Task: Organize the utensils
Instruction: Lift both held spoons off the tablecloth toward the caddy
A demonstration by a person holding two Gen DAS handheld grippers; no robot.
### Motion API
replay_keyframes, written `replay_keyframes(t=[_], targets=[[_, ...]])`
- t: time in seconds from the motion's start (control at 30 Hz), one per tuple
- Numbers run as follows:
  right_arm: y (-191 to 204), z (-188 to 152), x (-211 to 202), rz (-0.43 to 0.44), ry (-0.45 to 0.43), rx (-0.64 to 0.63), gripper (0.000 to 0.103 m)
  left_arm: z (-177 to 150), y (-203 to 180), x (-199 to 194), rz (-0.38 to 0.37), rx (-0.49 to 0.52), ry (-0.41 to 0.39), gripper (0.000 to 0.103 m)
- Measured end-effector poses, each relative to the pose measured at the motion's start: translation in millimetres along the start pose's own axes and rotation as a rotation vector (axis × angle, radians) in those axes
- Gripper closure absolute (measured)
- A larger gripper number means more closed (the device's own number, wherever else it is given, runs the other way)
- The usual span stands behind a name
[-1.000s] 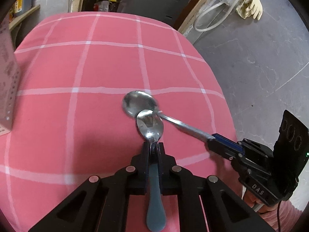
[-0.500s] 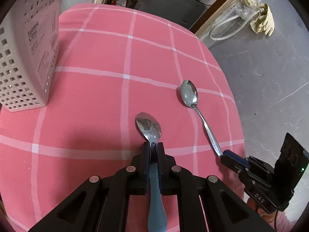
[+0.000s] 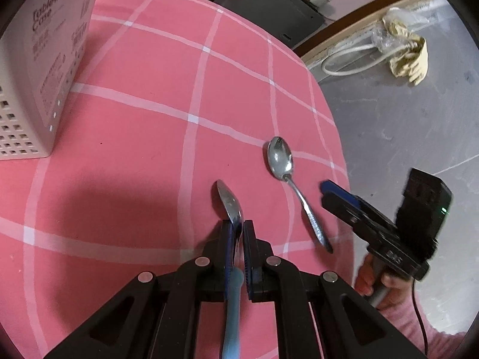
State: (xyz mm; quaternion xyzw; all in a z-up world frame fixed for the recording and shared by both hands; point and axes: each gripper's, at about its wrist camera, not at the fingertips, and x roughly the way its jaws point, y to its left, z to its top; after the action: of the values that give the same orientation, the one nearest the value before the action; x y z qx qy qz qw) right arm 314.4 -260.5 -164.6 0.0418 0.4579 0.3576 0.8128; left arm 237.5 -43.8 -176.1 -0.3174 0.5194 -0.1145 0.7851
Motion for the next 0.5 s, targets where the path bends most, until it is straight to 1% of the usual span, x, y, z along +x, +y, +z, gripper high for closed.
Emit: replay_keyframes(t=[0.07,0.13,0.3,0.33,0.37,0.43,0.5], targets=[[-1.5,9.4,11.7,0.037,0.02,-0.005,0.063,1.4,3.9,0.5,-0.019,-0.02,-0.001,0.095],[0.0,18.7,21.1,0.056,0.042,-0.026,0.063,3.9,4.8,3.2,-0.028,-0.035,0.0,0.095],[7.8,37.5,45.1,0.08,0.108,-0.102,0.064,9.1,-0.2,8.4,-0.002,-0.018,0.004,0.094],[9.5,39.9,49.5,0.079,0.123,-0.117,0.067,9.3,-1.5,9.5,0.004,-0.013,0.008,0.094],[10.5,42.1,53.8,0.077,0.143,-0.135,0.074,10.1,-2.0,9.8,0.006,-0.011,0.011,0.093],[16.7,45.3,62.4,0.055,0.166,-0.17,0.082,11.7,-2.8,10.6,0.01,-0.014,0.015,0.093],[18.4,47.7,66.0,0.071,0.184,-0.175,0.082,13.4,-3.2,12.0,0.015,-0.017,0.017,0.093]])
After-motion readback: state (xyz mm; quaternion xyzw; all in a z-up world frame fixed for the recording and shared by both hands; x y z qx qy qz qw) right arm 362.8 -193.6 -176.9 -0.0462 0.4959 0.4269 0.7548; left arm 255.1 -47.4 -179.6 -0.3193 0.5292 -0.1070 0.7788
